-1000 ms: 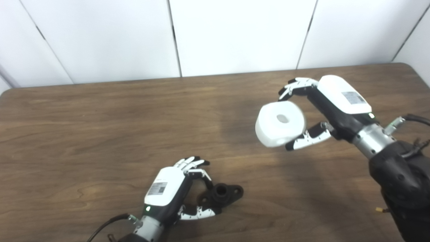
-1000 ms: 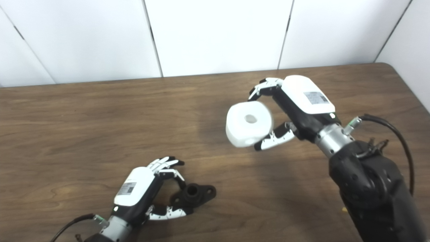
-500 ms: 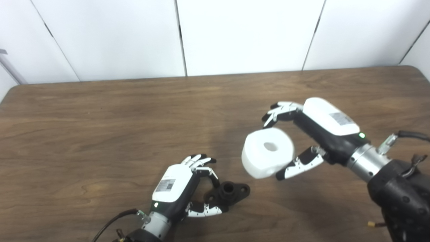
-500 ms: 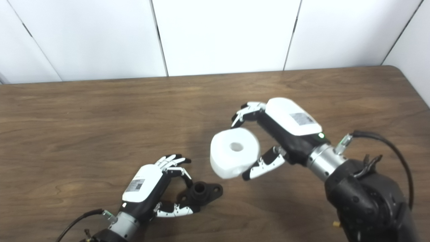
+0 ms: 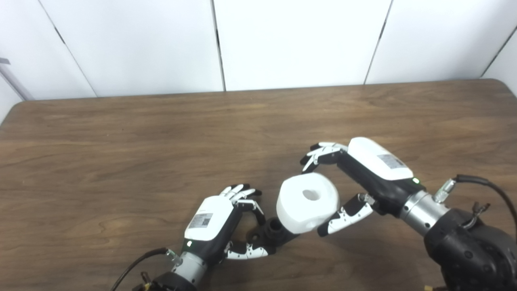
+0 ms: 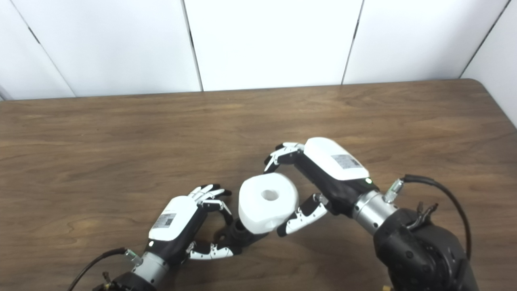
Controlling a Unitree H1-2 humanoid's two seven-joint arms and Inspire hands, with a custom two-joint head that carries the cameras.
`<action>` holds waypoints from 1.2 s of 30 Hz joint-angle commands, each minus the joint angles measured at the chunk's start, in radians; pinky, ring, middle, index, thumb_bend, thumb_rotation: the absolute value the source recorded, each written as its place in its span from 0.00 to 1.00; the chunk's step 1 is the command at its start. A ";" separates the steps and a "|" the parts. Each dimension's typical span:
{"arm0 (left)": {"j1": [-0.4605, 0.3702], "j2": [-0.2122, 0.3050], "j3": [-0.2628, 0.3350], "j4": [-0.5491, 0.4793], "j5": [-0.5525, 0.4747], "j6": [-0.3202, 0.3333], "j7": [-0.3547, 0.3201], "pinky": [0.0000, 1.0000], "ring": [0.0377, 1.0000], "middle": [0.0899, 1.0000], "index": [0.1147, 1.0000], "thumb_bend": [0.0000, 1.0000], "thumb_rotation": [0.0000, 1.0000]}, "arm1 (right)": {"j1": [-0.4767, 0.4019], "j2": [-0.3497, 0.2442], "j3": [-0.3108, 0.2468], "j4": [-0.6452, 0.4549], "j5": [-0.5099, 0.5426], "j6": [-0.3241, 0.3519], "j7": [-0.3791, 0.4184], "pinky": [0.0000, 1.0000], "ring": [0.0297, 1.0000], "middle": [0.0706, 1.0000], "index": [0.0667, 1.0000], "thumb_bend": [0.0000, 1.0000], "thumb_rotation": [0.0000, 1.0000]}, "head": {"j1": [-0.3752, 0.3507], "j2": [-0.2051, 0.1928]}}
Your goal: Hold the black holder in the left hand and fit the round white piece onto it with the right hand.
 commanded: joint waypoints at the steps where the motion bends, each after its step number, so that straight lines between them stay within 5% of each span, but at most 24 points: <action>1: 0.020 0.009 -0.017 0.021 0.021 0.048 -0.067 0.93 0.94 0.85 0.43 0.50 0.05 | -0.018 0.003 -0.002 -0.012 -0.002 -0.032 -0.023 0.77 0.87 0.75 0.45 0.52 0.13 | -0.001 0.000; 36: 0.017 -0.002 -0.032 0.018 0.035 0.064 -0.065 0.93 0.93 0.85 0.43 0.50 0.05 | 0.035 0.107 0.095 0.145 -0.077 -0.141 -0.140 0.79 0.88 0.77 0.45 0.52 0.13 | 0.015 0.008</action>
